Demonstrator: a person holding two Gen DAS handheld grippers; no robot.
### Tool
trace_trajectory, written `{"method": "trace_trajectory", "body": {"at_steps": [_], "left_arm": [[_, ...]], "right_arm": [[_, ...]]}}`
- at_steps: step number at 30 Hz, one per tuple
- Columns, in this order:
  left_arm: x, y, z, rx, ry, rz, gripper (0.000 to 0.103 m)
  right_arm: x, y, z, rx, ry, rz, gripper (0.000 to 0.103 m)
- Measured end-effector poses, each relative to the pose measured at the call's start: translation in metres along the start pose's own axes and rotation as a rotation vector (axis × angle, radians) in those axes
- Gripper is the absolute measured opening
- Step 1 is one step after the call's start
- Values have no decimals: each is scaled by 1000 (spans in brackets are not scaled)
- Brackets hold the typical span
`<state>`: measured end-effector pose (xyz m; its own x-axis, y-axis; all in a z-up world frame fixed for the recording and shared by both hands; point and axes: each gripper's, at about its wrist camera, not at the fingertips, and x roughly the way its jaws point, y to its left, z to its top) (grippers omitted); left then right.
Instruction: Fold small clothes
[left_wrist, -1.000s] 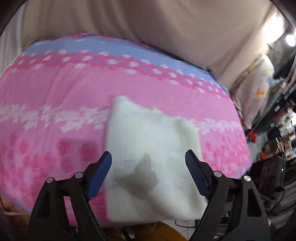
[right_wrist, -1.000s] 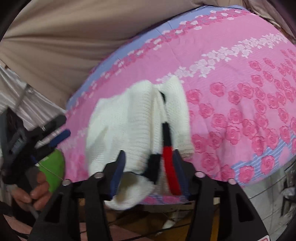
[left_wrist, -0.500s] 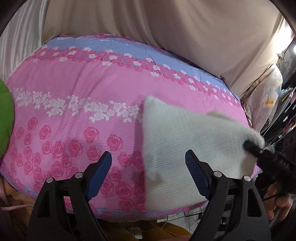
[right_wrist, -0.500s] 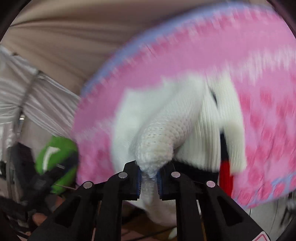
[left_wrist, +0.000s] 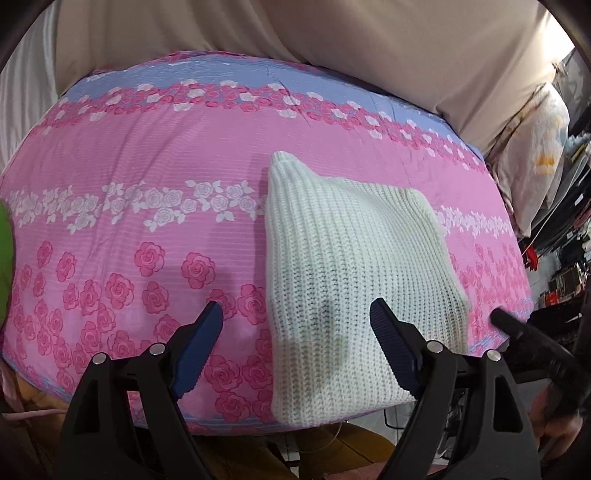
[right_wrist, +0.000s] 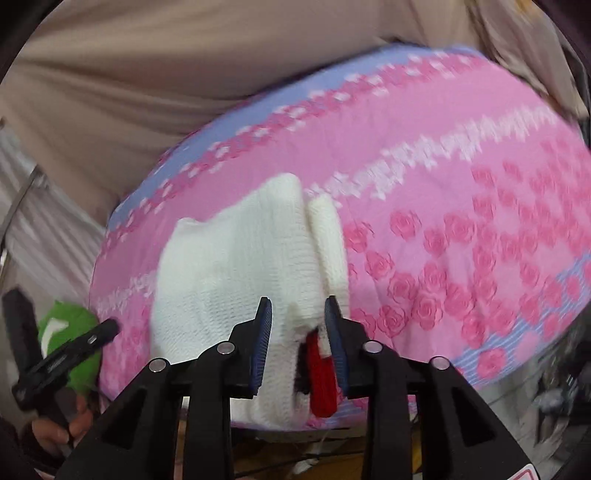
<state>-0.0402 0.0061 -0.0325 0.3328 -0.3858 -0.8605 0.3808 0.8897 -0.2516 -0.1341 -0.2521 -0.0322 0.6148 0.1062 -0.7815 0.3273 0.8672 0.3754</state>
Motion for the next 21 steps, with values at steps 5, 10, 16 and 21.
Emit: {"method": "trace_trajectory", "body": {"at_steps": [5,10,16,21], "left_arm": [[13,-12,0,45,36,19,79],[17,-17,0,77,40,45,79],[29,-23,-2,107,85,75,79],[36,-24,2,96,87,82,80]], "right_arm": [[81,18,-45,-176,277,-63,12],[43,33,-39,-187,186,-65,5],[81,14,-62,-183,327,-76,3],[22,14,-21,-82,112,-32,53]]}}
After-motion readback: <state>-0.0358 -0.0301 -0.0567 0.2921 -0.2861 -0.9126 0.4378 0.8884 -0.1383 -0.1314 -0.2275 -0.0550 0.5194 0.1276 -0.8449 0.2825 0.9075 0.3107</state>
